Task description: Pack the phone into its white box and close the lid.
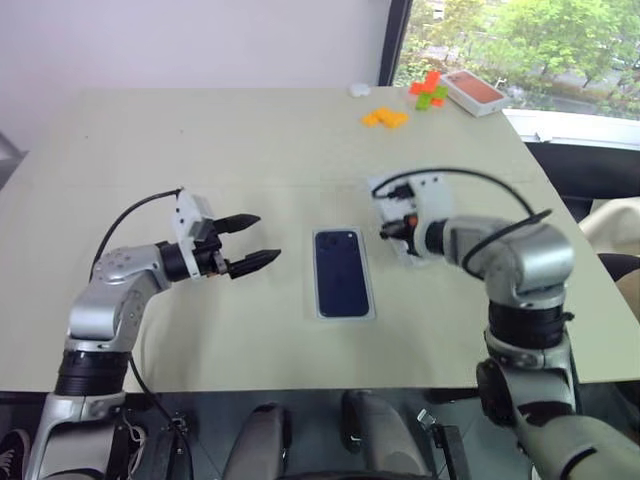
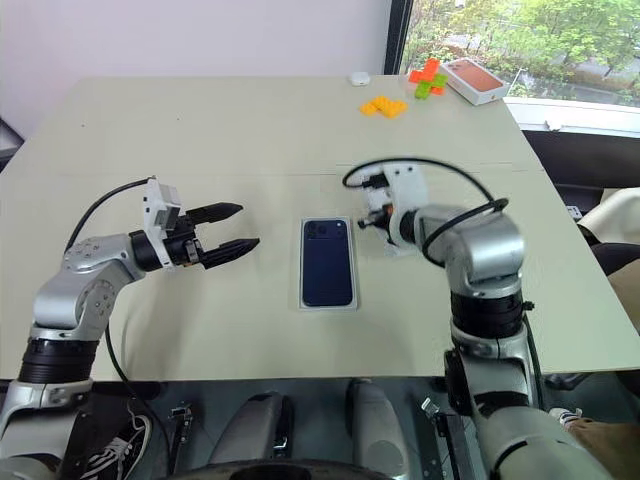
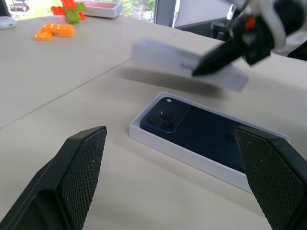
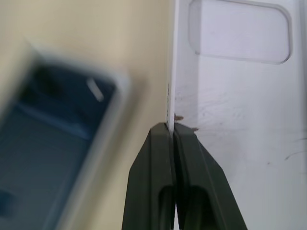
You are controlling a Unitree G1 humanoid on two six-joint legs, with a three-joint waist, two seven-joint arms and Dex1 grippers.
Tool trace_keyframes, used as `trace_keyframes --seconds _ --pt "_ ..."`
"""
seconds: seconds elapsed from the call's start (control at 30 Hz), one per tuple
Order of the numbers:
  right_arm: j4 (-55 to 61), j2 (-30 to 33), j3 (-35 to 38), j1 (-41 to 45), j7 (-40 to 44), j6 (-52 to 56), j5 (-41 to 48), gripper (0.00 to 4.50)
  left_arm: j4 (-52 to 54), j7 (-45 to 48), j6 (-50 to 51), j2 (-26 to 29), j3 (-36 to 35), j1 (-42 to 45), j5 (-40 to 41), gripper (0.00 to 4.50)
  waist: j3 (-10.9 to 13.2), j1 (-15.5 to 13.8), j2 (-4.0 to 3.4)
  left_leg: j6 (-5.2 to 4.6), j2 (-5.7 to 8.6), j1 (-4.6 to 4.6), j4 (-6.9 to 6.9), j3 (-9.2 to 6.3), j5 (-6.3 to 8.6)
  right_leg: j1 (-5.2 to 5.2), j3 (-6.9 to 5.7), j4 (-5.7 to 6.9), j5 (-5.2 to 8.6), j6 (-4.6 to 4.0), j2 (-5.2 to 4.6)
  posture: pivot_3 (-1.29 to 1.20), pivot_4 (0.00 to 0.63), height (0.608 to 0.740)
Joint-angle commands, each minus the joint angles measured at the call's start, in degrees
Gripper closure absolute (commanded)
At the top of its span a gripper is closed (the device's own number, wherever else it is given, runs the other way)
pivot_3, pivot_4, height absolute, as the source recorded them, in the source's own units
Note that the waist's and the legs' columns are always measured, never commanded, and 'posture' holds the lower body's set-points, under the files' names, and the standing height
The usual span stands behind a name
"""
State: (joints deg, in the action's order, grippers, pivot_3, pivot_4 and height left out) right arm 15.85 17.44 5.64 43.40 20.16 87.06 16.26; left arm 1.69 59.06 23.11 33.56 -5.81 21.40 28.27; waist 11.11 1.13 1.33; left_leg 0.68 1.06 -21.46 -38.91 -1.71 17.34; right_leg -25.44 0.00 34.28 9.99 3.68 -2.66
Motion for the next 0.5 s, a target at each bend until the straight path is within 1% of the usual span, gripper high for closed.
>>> trace_keyframes --seconds 0.03,0.1,0.13,0.17,0.23,0.33,0.37,0.43,0.5 --pt "1.43 -6.76 8.66 5.58 4.89 2.6 8.81 4.42 -2.0 -0.97 -1.35 0.73 -2.88 2.49 0.8 0.0 0.0 0.03 0.0 0.0 -0.01 0.0 0.02 -0.01 0.0 -0.01 -0.01 0.01 0.0 0.0 0.04 0.0 0.15 0.74" --pt "0.1 -13.1 15.86 8.03 4.36 4.99 14.73 4.42 -3.11 -1.82 -1.55 0.82 -4.2 3.38 1.17 0.0 0.0 0.05 -0.01 0.0 -0.16 0.01 0.03 0.0 0.0 -0.04 -0.01 0.05 -0.01 -0.01 0.08 0.0 0.15 0.74" --pt "0.06 -14.87 17.64 8.48 4.15 5.44 16.18 4.42 -3.68 -2.45 -1.07 0.81 -5.12 3.86 1.69 0.0 0.0 -0.03 -0.01 0.0 -0.18 0.01 0.03 0.0 0.0 -0.05 -0.01 0.08 -0.01 -0.01 0.09 0.0 0.15 0.74" --pt "-0.81 -15.77 18.7 8.31 3.26 5.44 18.07 4.42 -4.09 -2.88 -0.63 0.81 -5.88 4.21 2.12 0.0 0.0 -0.09 -0.01 0.0 -0.21 0.01 0.03 -0.02 0.0 -0.05 -0.02 0.08 -0.03 -0.03 0.09 0.0 0.15 0.74" --pt "-3.33 -18.92 23.33 8.59 0.6 5.44 21.78 4.42 -4.76 -3.64 0.41 0.81 -7.42 4.73 3.27 0.0 0.0 -0.42 -0.01 0.0 -0.18 0.01 0.03 -0.04 0.0 -0.03 -0.05 0.06 -0.04 -0.06 0.03 0.0 0.15 0.74" --pt "-10.98 -21.99 30.59 9.36 -5.73 5.44 31.22 4.42 -5.8 -3.2 3.87 1.43 -10.12 4.98 6.82 0.0 0.0 -0.37 -0.02 0.0 0.0 -0.01 0.02 -0.02 0.0 -0.01 -0.04 0.04 -0.04 -0.06 -0.18 0.0 0.15 0.74" --pt "-14.48 -23.02 33.0 9.65 -8.53 5.44 35.89 4.42 -6.17 -2.94 5.16 2.07 -11.19 4.9 8.01 0.0 0.0 -0.24 -0.02 0.0 0.07 -0.02 0.02 0.0 0.0 -0.01 -0.03 0.04 -0.05 -0.05 -0.26 0.0 0.15 0.74" --pt "-18.81 -24.11 35.16 9.55 -14.13 5.44 43.3 4.42 -6.47 -2.98 7.9 3.12 -12.95 4.97 10.35 0.0 0.01 -0.03 -0.03 0.0 0.09 -0.04 0.02 0.03 0.0 -0.02 -0.02 0.0 -0.05 -0.05 -0.3 0.0 0.15 0.74" --pt "-20.01 -25.01 35.29 8.5 -19.15 5.44 49.45 4.42 -5.66 -2.81 8.78 3.92 -13.29 4.68 11.17 0.0 0.03 0.11 -0.06 -0.01 0.08 -0.05 0.08 0.03 0.01 -0.09 -0.01 0.04 -0.05 -0.05 -0.29 0.0 0.15 0.74"
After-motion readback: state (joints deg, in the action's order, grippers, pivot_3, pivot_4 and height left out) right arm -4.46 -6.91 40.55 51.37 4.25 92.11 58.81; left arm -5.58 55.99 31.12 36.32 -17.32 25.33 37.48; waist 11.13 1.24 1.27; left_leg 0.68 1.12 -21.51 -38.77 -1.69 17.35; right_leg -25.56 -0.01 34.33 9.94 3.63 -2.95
